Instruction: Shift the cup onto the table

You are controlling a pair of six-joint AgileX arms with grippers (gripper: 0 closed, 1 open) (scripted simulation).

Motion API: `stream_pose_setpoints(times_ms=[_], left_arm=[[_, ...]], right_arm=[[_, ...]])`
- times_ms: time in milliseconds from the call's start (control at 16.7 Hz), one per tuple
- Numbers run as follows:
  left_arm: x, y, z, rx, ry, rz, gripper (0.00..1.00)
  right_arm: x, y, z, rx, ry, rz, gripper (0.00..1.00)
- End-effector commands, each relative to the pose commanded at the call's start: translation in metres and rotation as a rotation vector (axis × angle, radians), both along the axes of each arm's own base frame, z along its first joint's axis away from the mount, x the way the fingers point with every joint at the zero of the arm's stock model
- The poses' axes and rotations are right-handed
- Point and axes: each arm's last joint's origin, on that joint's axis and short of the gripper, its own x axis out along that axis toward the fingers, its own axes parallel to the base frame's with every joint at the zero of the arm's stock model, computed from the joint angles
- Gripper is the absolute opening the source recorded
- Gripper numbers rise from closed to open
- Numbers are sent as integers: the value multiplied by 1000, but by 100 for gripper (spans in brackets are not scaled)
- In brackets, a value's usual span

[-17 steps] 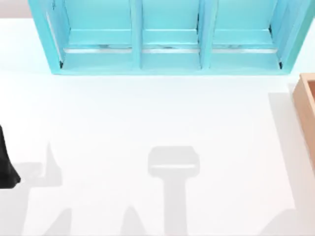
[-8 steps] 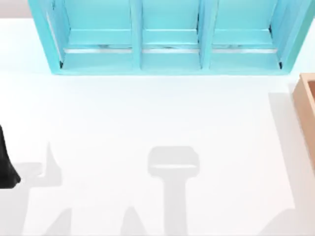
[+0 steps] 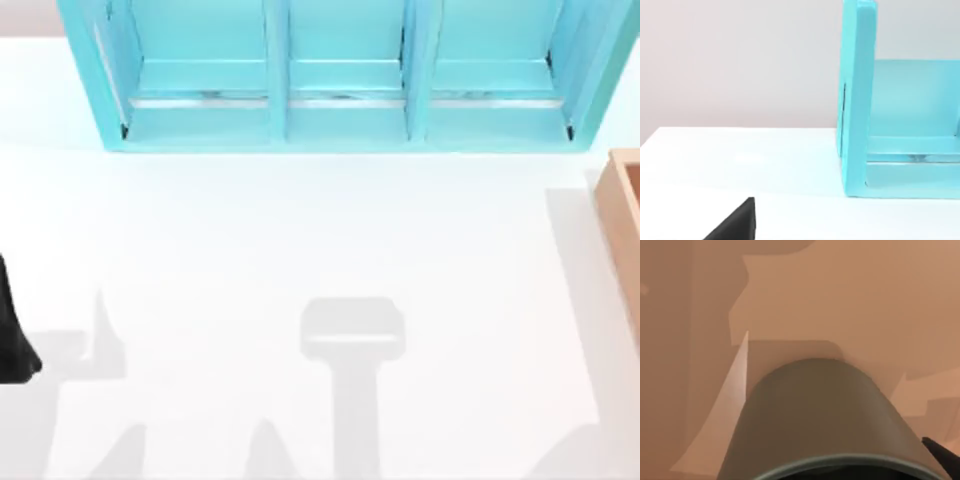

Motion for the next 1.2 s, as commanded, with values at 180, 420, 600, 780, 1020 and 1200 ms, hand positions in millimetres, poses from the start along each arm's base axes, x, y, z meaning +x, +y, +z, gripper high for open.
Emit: stream_pose_setpoints(times_ms=[180, 420, 600, 780, 1020, 1200], left_arm=[[0, 0, 0, 0, 0, 0, 100], [0, 0, 0, 0, 0, 0, 100], [0, 0, 0, 0, 0, 0, 100], [0, 0, 0, 0, 0, 0, 100], [0, 0, 0, 0, 0, 0, 100], [0, 0, 0, 0, 0, 0, 100]], right_arm=[[0, 0, 0, 0, 0, 0, 0], [2, 4, 4, 0, -1, -1, 0], [10, 26, 27, 0, 1, 0, 0], [11, 61, 62, 0, 13, -3, 0], [2, 97, 97, -1, 2, -1, 0], [1, 100, 100, 0, 0, -1, 0]])
